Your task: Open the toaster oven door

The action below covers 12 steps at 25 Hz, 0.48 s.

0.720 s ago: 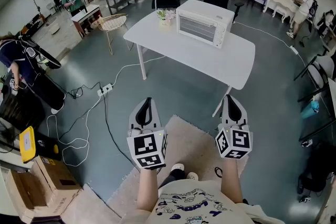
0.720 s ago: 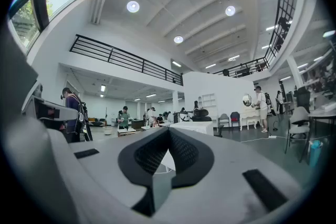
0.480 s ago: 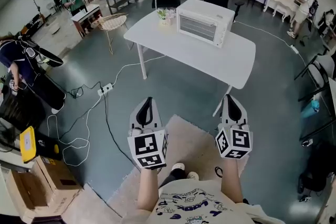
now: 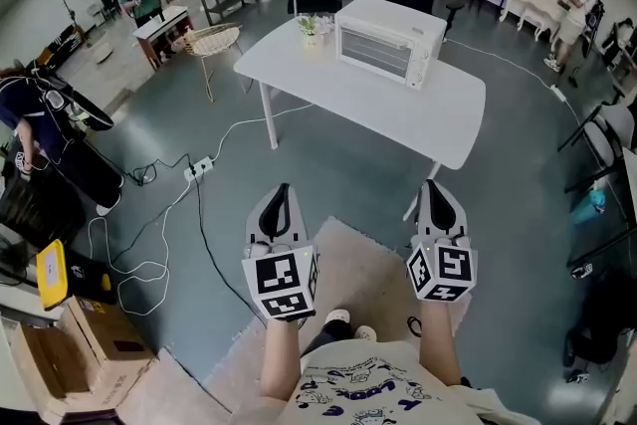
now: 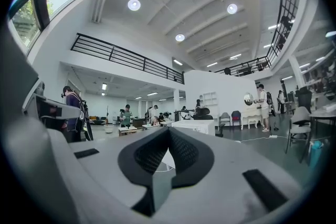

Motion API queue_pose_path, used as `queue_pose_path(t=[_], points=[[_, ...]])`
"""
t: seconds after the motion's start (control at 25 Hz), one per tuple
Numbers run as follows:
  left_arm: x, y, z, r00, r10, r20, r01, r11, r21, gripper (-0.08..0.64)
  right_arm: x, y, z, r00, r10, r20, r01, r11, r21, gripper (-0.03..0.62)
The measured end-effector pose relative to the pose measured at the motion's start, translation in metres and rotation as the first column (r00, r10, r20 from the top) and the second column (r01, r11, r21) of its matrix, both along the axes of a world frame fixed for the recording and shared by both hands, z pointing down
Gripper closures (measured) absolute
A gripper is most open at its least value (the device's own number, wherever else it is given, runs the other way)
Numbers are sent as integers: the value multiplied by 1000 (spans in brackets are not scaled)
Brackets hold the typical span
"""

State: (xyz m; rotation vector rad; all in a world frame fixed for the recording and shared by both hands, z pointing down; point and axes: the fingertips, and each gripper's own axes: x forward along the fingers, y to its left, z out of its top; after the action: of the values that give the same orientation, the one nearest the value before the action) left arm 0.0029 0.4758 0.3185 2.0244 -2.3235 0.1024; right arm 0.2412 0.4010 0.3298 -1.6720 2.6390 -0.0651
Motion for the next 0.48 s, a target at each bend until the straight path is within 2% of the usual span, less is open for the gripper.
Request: queue_pose_path(t=[0.2, 0.28, 0.36, 0.48], points=[[-21, -9, -7, 997, -77, 31, 75, 996, 41, 554, -17, -6, 9, 1000, -4, -10, 4, 1000, -14, 595], [-27, -17, -9, 997, -79, 26, 78, 996, 49, 545, -24, -11, 12, 1000, -5, -10, 5, 1000, -18, 595], [-33, -25, -8, 998, -63, 5, 63, 997, 53, 511, -30, -16, 15, 1000, -5, -7, 5, 1000, -20, 595], [-39, -37, -3, 999, -34, -23, 35, 998, 61, 420, -36, -22, 19, 1000, 2, -4, -2, 1000, -20, 595]])
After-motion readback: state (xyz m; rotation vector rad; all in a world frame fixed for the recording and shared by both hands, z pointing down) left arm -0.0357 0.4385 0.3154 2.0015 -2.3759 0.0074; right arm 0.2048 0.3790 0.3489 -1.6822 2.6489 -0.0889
